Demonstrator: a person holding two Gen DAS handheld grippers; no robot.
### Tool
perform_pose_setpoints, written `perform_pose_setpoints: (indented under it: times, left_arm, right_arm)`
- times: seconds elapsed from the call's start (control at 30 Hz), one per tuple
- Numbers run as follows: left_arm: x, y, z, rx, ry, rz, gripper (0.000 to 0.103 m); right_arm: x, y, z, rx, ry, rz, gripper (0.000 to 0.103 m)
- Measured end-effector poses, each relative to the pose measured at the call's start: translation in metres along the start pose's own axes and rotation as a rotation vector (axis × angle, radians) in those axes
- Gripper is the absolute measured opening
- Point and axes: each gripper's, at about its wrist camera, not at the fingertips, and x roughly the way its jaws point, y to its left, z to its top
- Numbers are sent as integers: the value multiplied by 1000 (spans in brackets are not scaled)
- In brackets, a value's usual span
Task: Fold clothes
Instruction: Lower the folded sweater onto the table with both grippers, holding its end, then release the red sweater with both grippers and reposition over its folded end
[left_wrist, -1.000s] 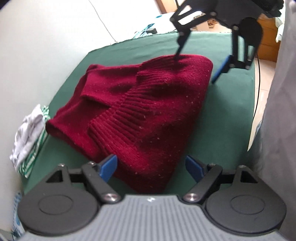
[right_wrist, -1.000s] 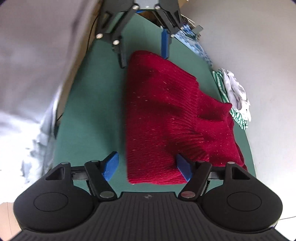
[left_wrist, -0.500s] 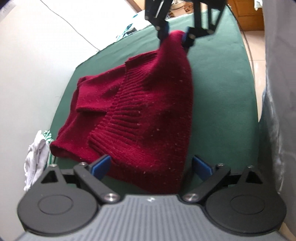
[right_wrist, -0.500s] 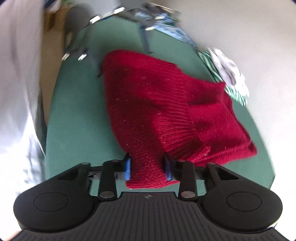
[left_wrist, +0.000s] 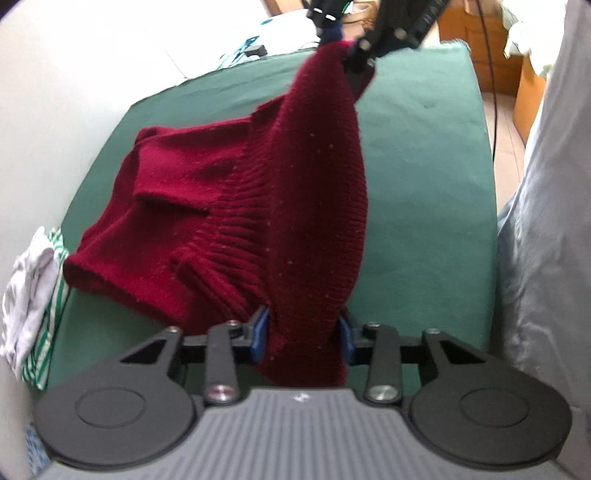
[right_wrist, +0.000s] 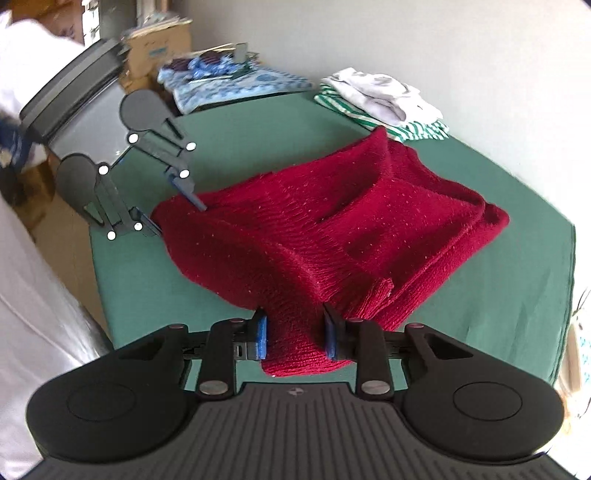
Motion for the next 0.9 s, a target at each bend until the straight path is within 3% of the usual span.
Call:
perform_pose_setpoints:
  times: [0.23,0.43,0.57,0.77,0.9]
  left_arm:
    - [-28,62,11,-179,-64,-68,34]
    - [-16,133,13,-398,-11,-269,34]
    - [0,168,18,-472,-10,-319,34]
    - [33,210,35,-493,-5,-293,36]
    - [60,228,39,-504,18,-264,44]
  right_arm:
    - [-13,-29,19,173,-30,35,29]
    - [1,-71,39,358,11,97,29]
    - [21,-101,50,484,57,126,29]
    - [51,-135,55,561,103,79,29]
    - [72,-157,52,592,106,52,29]
